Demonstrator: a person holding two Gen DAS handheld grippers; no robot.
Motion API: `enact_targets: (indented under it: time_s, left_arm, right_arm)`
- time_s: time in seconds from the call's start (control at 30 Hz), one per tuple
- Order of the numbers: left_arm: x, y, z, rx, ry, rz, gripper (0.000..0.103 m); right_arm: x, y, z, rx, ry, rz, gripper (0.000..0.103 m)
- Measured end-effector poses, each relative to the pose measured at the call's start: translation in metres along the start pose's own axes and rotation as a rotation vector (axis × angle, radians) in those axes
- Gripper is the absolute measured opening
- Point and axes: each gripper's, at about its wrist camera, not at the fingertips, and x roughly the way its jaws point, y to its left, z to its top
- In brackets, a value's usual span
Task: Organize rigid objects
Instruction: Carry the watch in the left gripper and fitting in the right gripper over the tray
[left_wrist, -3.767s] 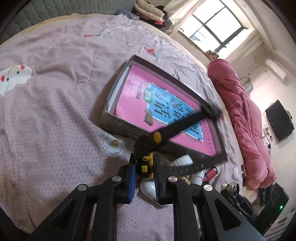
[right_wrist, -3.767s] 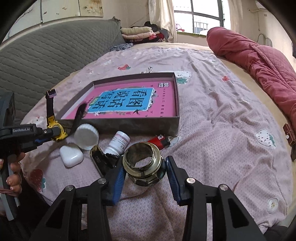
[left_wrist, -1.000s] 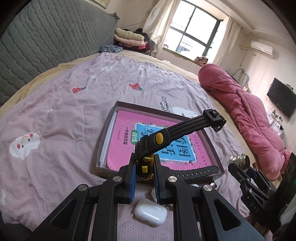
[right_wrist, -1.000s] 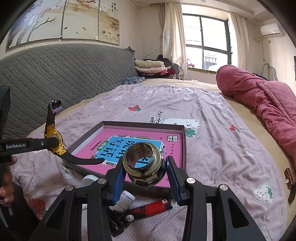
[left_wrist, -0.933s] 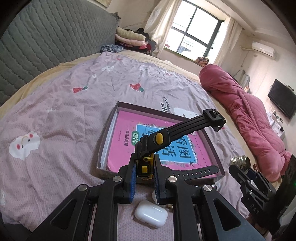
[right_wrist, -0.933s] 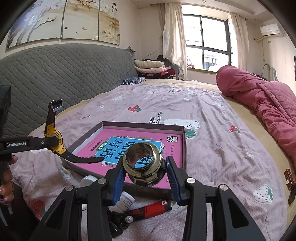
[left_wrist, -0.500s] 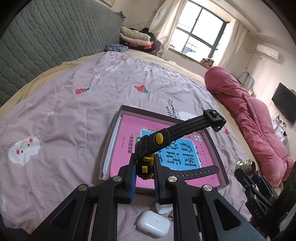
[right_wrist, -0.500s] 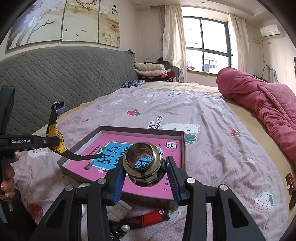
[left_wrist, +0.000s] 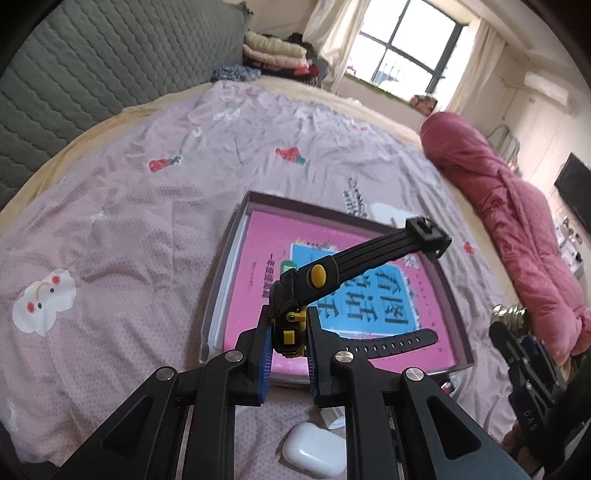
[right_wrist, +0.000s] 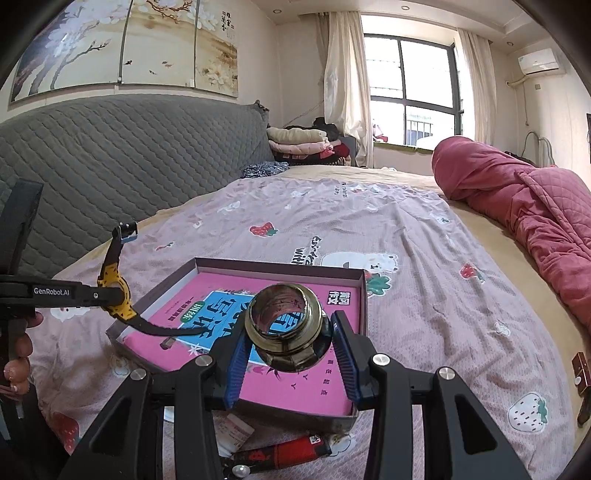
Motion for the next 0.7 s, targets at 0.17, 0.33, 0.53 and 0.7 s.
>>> enact_targets:
  time_s: [0.17, 0.33, 0.53, 0.7]
  left_arm:
    - [0.013, 0.001, 0.002, 0.001, 0.057, 0.026, 0.016]
    - [0.020, 0.001, 0.002, 0.009, 0.091, 0.043, 0.016]
    - [0.034, 0.006, 0.004, 0.000, 0.161, 0.078, 0.016]
    - [0.040, 0.008, 0.007, 0.004, 0.214, 0.105, 0.016]
  right_arm:
    - [0.004, -0.001, 0.000, -0.002, 0.007, -0.003, 0.043]
    - [0.010, -0.001, -0.001, -0.013, 0.024, -0.005, 0.043]
    - [0.018, -0.003, -0.003, -0.012, 0.047, -0.015, 0.043]
    - [0.025, -0.007, -0.006, 0.002, 0.074, -0.015, 0.043]
